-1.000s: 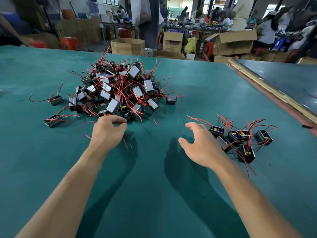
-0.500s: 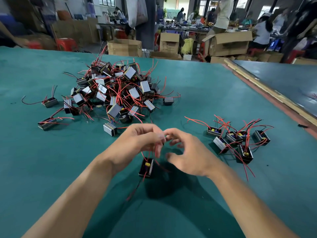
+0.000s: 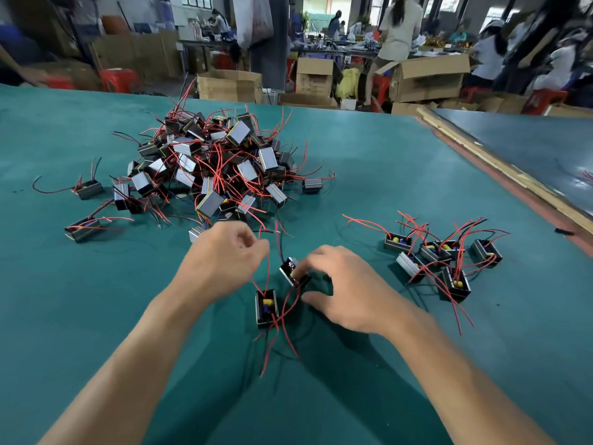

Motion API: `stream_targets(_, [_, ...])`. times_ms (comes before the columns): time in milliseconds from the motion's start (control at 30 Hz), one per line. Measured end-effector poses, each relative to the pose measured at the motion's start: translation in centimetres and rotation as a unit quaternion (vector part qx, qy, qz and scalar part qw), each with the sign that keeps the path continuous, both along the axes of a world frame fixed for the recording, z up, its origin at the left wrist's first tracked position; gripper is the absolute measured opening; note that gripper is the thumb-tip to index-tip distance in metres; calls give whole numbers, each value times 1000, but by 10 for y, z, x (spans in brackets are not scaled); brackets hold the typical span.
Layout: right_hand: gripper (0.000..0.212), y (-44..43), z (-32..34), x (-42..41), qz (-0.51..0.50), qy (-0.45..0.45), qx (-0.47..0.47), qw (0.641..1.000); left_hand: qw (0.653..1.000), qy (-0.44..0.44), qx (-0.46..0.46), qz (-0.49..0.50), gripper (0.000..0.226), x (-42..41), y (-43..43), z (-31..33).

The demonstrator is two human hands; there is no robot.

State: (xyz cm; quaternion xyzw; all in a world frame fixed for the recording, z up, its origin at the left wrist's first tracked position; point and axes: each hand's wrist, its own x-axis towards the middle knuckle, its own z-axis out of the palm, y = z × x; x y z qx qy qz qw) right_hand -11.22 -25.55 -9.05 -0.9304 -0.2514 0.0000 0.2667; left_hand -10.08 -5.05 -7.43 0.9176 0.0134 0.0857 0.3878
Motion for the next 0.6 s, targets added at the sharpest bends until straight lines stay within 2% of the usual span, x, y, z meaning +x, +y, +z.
stream_targets(100, [10, 0, 3, -1, 5, 10, 16, 1000, 995, 66, 67, -24, 24, -2, -8, -5])
stream_targets(200, [6, -3, 6, 0, -38, 3, 63, 997, 995, 46, 81, -47, 31, -4, -12, -11])
stream_targets(433, [24, -14, 12, 10, -178, -101, 133, 970, 995, -3, -42, -85, 46, -4, -11, -11])
stream_targets(600, [24, -16, 10, 9, -182, -67, 118, 974, 988, -8, -132, -82, 52, -4, -11, -8])
